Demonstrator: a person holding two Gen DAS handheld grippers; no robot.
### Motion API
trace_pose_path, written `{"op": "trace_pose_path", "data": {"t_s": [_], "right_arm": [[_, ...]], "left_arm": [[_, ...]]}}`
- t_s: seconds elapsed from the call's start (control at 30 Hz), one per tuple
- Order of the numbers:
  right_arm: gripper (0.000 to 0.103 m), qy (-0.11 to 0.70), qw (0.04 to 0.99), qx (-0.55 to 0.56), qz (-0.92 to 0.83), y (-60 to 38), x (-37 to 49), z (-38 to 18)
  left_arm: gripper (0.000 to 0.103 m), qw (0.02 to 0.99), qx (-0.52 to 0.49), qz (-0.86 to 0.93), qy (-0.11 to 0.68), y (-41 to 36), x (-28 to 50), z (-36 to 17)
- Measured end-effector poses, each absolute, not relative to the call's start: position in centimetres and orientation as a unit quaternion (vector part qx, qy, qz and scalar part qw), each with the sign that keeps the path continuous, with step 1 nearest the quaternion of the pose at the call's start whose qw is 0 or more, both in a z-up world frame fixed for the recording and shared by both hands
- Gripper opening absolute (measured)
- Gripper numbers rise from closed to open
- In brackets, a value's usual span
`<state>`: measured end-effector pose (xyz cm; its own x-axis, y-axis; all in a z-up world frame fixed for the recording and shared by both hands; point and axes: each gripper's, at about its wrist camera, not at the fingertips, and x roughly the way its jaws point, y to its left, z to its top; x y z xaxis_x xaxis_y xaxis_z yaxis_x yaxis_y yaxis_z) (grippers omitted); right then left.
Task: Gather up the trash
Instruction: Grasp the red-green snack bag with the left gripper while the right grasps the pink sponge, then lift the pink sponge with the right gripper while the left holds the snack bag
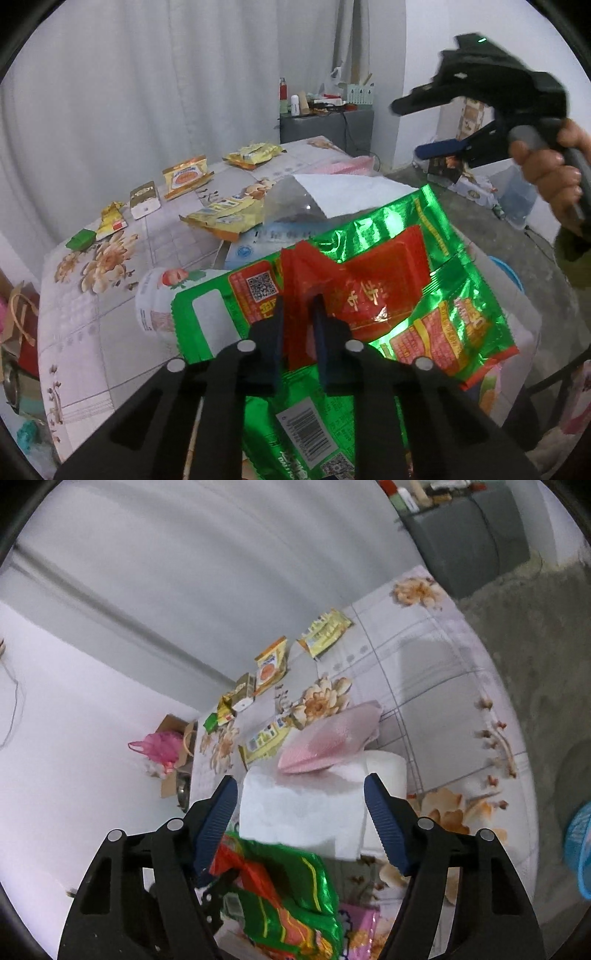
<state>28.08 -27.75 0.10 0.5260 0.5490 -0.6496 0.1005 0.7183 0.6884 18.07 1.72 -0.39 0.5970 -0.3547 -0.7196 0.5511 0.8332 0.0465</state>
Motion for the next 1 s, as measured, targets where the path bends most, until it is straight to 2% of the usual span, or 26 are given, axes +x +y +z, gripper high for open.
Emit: {"op": "trace_pose_path", "data": {"t_s": [0.13,0.57,0.63,0.7,0.83,1.0], "right_arm": [[0.066,0.495,0.775,0.371,0.133,-28.2,30.2,-1.1],[0.058,0.578,0.698,0.409,0.110,-28.6,35.9,-5.5],[0.052,0.587,0.688,0.412,0.108,-28.3,36.4,-6.1],[0.051,0.593,0.684,0.410,0.111,-28.0,36.8,-6.6],[0.040,0.597,0.677,0.414,0.113,-27.8,37.0,-7.1],[0.033,0.584,0.685,0.419,0.116,-28.2,36.8,-6.7]], "left_arm": [[0.005,0.888,0.120,-0.264,0.357,2.0,17.8,0.1],[0.003,0.894,0.089,-0.278,0.341,2.7,17.3,1.0],[0.003,0.894,0.087,-0.278,0.340,2.8,17.4,1.0],[0.003,0.894,0.086,-0.278,0.340,2.8,17.4,1.0],[0.003,0.894,0.085,-0.279,0.341,2.8,17.5,1.0],[0.003,0.895,0.078,-0.278,0.339,3.0,17.5,1.0]]}}
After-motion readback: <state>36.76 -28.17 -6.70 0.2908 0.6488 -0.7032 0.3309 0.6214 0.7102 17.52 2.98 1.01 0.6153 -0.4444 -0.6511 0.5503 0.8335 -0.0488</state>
